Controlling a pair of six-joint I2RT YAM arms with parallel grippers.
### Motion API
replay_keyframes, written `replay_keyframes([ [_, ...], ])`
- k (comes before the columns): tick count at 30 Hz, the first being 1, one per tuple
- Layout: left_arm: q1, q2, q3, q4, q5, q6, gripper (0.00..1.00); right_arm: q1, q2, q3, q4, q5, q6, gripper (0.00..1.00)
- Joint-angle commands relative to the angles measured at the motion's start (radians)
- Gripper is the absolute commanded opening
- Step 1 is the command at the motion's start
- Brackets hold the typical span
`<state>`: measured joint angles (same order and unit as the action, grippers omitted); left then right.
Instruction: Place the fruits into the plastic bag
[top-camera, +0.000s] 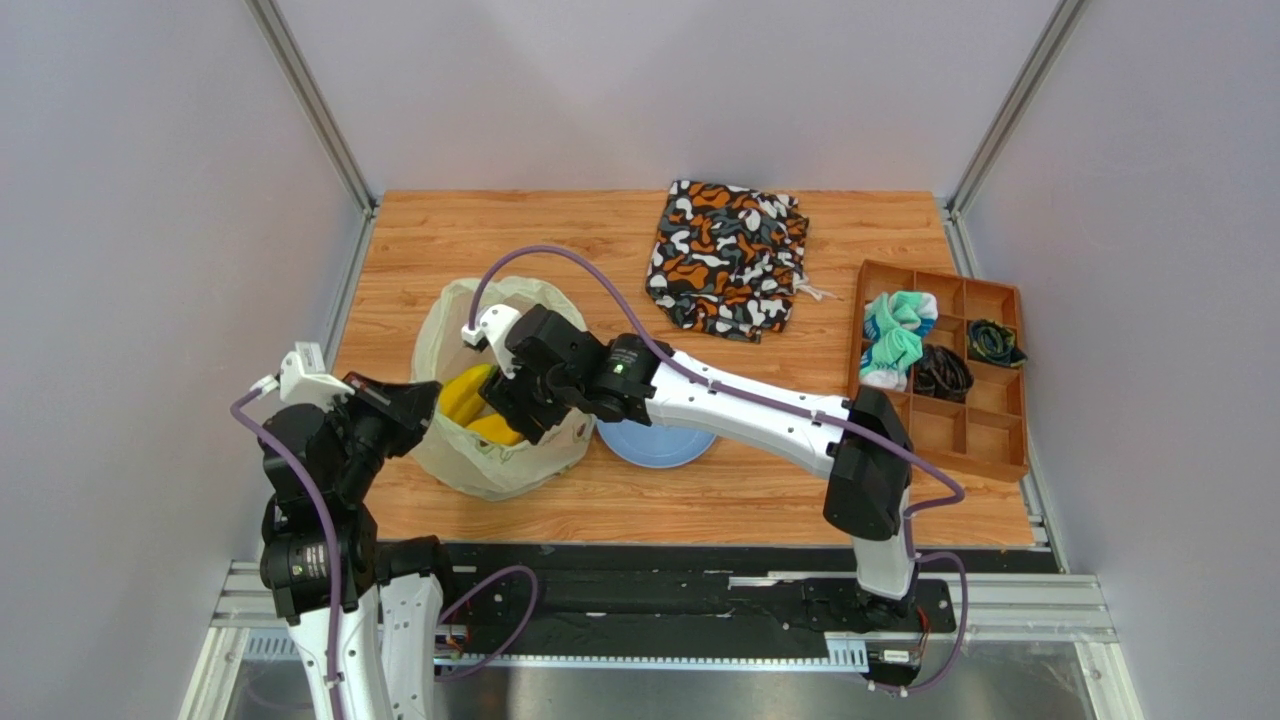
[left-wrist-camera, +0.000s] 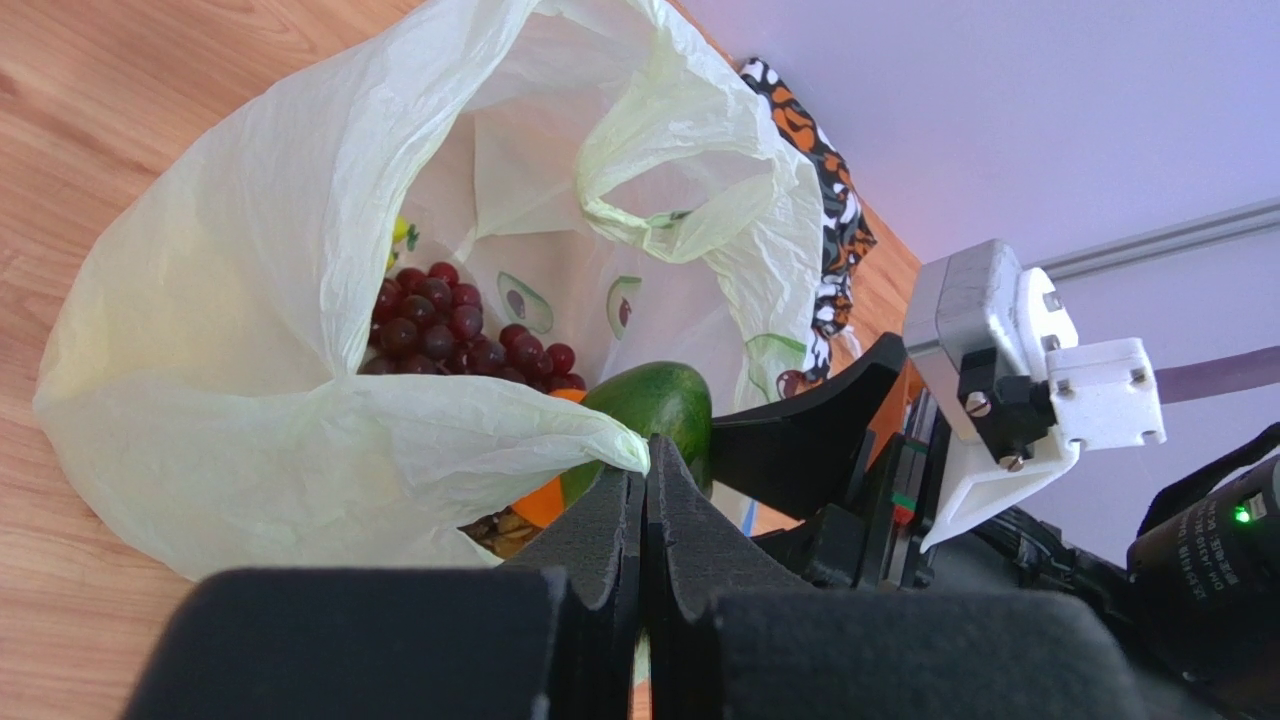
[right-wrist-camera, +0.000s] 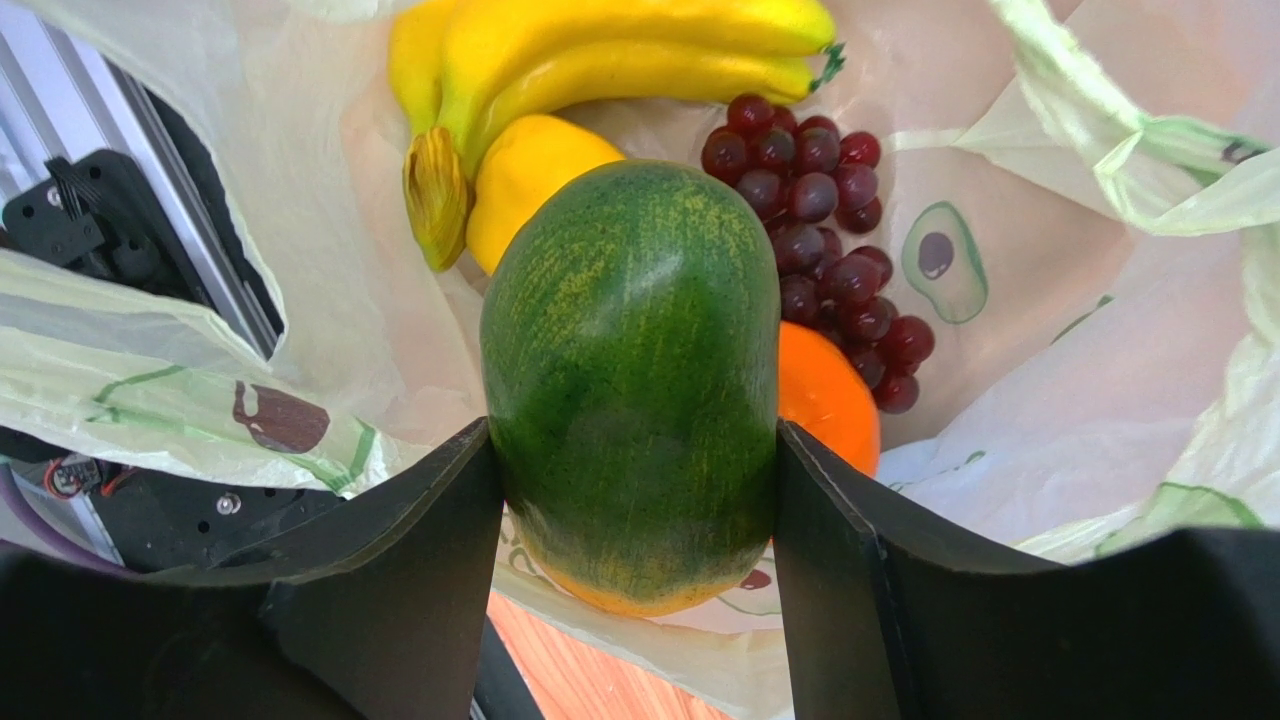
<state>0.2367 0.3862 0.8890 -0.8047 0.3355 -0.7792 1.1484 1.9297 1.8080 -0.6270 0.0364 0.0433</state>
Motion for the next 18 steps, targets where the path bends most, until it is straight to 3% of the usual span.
replay_keyframes([
  [1, -0.002, -0.013, -0.004, -0.007, 0.019, -0.003, 0.0, 0.01, 0.006, 0.062, -0.01, 0.016, -0.011, 0.61],
  [10, -0.004, -0.021, -0.002, -0.014, 0.025, -0.003, 0.0, 0.011, 0.008, 0.135, -0.043, 0.005, -0.01, 0.91],
  [18, -0.002, -0.021, -0.007, -0.005, 0.062, -0.015, 0.0, 0.011, 0.057, 0.197, -0.04, 0.082, -0.04, 0.93],
])
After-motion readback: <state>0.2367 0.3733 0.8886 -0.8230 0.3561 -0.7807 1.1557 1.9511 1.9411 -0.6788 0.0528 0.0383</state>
